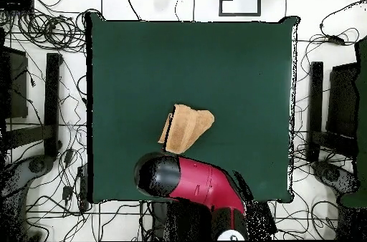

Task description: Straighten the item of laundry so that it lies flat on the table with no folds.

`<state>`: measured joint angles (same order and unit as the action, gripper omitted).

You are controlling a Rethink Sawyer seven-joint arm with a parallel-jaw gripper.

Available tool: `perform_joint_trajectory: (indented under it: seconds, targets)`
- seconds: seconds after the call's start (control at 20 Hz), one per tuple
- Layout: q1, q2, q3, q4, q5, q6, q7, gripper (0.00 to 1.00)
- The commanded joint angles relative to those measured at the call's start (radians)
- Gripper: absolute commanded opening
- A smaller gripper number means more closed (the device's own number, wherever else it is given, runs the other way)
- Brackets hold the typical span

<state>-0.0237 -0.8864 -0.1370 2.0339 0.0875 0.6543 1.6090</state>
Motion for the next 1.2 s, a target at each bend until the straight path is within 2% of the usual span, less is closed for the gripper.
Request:
perform_joint_trajectory:
  seconds: [0.05, 0.2, 0.55, 0.75, 0.95, 1.2]
  targets:
    - [0.055, 0.055, -0.042, -0.057, 0.047, -0.072, 0.345, 1.00]
    - [0.077, 0.038, -0.066, -0.075, 0.035, -0.149, 0.335, 1.00]
    - [0.108, 0.021, -0.088, -0.077, 0.047, -0.135, 0.320, 1.00]
    - [0.166, 0.006, -0.114, -0.050, 0.080, -0.145, 0.383, 1.00]
    - [0.202, 0.034, -0.098, -0.039, 0.138, -0.216, 0.428, 1.00]
    - [0.150, 0.097, -0.020, -0.007, 0.177, -0.312, 0.393, 1.00]
